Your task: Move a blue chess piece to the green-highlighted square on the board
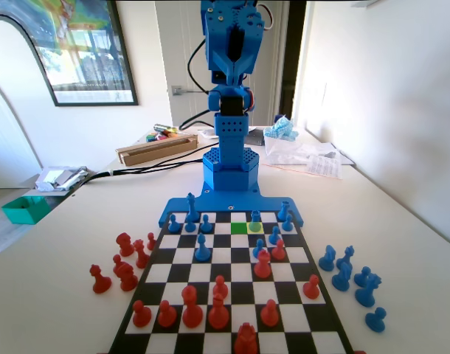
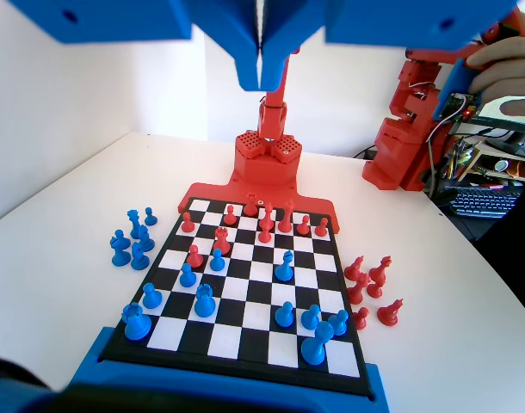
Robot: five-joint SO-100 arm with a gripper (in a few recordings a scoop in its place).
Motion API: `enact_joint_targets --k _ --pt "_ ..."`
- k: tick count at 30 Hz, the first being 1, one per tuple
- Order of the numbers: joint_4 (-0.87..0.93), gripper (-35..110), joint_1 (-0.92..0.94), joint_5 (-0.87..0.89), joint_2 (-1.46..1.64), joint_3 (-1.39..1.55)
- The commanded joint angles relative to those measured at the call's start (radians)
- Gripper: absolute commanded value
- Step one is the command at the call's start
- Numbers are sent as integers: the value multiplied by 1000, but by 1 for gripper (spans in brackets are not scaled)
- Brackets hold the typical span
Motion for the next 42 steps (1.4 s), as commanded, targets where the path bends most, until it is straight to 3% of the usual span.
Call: enact_joint_targets --k 1,21,36,42 --pt "-14 1 14 -14 3 -55" --pt "5 1 3 -23 -14 -74" --pt "206 1 -61 -135 -445 -351" --pt "204 1 -83 -190 -618 -367"
